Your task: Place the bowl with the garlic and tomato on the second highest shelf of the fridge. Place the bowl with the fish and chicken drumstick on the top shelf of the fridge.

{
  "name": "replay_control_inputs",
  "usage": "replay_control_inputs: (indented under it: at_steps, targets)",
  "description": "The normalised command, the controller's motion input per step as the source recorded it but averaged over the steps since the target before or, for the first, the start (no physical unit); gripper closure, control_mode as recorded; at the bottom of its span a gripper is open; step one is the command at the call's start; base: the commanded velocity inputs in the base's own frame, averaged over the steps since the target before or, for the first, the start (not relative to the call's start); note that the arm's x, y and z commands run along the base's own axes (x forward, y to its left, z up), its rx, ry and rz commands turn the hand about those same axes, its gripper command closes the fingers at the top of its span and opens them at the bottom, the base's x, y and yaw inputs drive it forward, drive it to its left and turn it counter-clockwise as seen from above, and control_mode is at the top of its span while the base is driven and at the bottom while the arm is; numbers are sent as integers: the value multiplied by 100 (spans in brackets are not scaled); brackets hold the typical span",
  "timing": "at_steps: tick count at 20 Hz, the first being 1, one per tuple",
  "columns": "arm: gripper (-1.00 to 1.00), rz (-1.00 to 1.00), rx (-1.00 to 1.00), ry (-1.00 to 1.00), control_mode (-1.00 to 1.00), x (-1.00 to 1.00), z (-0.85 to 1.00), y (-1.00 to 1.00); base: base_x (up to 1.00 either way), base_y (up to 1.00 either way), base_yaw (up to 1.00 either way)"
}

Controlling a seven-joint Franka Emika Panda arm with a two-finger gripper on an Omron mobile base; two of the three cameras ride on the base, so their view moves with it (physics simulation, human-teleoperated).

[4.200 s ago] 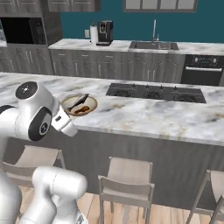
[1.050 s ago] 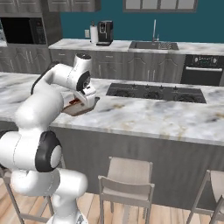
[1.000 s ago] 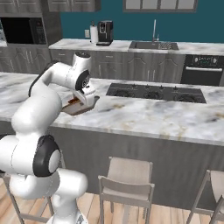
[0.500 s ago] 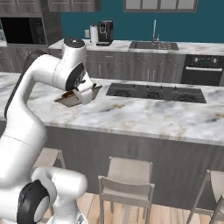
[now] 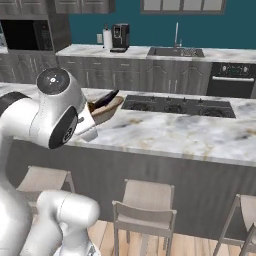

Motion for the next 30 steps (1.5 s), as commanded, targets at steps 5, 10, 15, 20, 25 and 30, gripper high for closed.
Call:
replay_control_inputs:
  at_steps: [5,10,15,20,25,30]
  targets:
    - [100,-15,0,-17,100,-60,-11,-7,-36,-8,-20]
    - [100,0,0,0,100,0,0,0,-30,0,-82]
    - [100,0,0,0,100,0,0,0,0,-4,-91]
    - [100,0,0,0,100,0,0,0,0,-22,-90]
    - [100,0,0,0,100,0,0,0,0,-85,-75]
    - [100,0,0,0,100,0,0,0,0,-100,-68]
